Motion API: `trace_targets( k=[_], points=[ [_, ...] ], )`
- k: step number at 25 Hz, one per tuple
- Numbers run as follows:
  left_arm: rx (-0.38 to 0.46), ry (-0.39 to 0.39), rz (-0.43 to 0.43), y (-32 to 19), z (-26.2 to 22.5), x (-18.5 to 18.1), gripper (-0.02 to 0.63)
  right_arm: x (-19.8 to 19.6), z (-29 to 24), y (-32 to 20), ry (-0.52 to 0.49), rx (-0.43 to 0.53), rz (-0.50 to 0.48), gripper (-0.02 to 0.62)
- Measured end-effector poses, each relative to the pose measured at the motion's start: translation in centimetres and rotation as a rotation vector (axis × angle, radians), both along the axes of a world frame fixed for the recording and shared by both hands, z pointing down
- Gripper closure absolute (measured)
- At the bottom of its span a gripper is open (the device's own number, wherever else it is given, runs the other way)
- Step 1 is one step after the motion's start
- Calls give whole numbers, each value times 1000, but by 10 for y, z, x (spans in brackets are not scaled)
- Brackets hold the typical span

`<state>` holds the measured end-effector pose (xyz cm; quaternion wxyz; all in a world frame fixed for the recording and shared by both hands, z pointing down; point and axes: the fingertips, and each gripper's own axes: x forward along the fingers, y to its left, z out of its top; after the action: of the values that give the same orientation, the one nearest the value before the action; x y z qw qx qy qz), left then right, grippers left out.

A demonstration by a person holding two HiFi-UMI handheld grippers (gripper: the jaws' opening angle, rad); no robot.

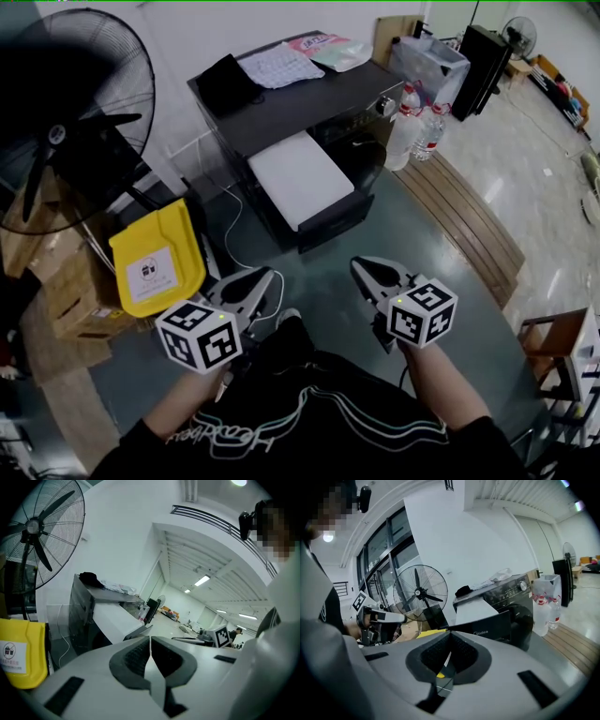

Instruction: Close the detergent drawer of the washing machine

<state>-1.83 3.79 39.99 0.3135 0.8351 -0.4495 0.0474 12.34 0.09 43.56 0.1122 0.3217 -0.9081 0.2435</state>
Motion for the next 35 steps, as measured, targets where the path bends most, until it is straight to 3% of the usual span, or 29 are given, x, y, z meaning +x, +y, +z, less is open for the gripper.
trace_targets(
  k=[7, 19, 35],
  points=[
    [-32, -25, -5, -30, 25, -15, 574, -1, 30, -34, 21, -48, 59, 569],
    [-140, 7, -67, -81, 59, -55, 575, -16, 64, -92, 79, -65, 111, 569],
    [-186, 28, -26, -130, 73, -68, 575, -23, 76, -113, 96, -94, 165, 569]
  ],
)
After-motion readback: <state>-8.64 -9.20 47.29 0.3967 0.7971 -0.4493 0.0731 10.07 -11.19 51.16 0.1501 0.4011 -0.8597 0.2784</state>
